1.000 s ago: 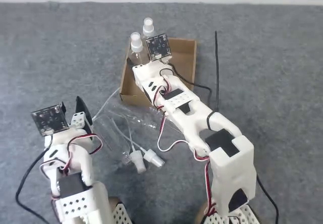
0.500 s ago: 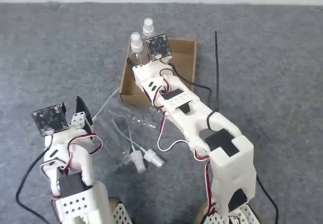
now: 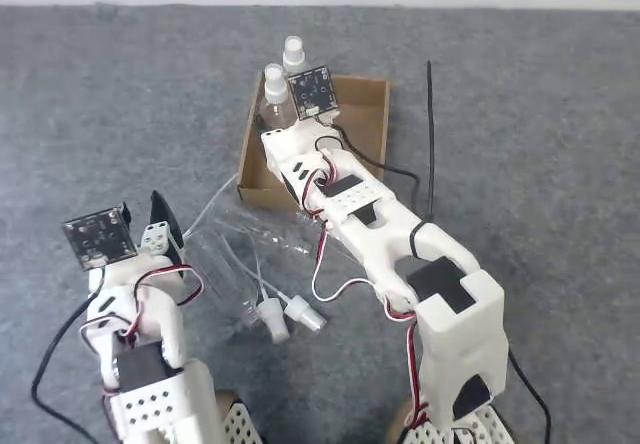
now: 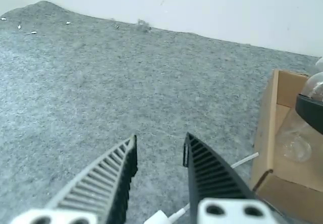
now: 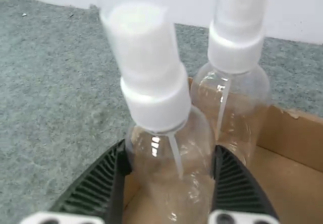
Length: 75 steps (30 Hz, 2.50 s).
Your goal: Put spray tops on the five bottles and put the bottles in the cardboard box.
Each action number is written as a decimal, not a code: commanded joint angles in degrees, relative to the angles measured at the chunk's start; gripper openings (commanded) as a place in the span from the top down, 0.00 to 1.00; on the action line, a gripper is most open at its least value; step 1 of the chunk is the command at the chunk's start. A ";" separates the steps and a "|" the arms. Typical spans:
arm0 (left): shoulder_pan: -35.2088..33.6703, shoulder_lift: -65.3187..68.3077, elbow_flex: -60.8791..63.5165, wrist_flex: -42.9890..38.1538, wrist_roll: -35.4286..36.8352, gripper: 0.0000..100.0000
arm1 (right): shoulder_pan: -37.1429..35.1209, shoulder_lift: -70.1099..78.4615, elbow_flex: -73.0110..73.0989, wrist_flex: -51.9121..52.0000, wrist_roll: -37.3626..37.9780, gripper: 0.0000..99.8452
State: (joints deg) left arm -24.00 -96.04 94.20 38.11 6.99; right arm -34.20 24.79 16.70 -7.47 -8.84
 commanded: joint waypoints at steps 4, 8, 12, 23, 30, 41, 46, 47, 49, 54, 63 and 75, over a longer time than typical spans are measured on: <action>0.00 -0.70 -1.01 -1.85 0.53 0.86 | 0.66 -1.71 -2.90 1.45 -0.53 0.84; 0.00 -0.70 -1.01 -1.85 0.53 0.86 | 0.66 -1.71 -2.90 1.45 -0.44 0.84; 0.00 -0.70 -1.01 -1.85 0.53 0.86 | 0.22 -1.71 -2.90 1.45 -0.44 0.77; 0.00 -0.70 -1.01 -1.76 0.53 0.86 | -0.84 -1.89 -3.16 4.70 -0.44 0.72; 0.00 -0.70 -1.01 -1.76 0.53 0.86 | -0.84 -6.37 -1.49 7.60 -0.53 0.72; 0.00 -0.70 -0.92 -1.76 0.53 0.86 | -0.57 -9.89 -1.41 14.55 -0.44 0.72; 0.00 -0.70 -0.92 -1.76 0.53 0.86 | -0.57 -13.14 -1.23 18.77 -0.53 0.72; 0.00 -0.70 -0.92 -1.76 0.53 0.86 | -0.57 -13.49 -1.23 19.38 -0.53 0.72; 0.00 -0.70 -0.92 -1.76 0.53 0.86 | -0.57 -14.29 -1.23 21.05 -0.53 0.72; 0.00 -0.70 -0.92 -1.76 0.53 0.86 | -0.75 -16.66 -1.23 25.45 -0.53 0.72; 0.00 -0.70 -0.92 -1.76 0.53 0.86 | -0.66 -22.02 -1.23 32.48 -0.53 0.72; 0.00 -0.70 -0.92 -1.76 0.53 0.86 | -0.48 -29.49 -1.32 39.87 -0.18 0.72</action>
State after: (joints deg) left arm -24.00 -96.04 94.20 38.11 6.99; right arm -34.20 1.49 16.97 29.98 -8.84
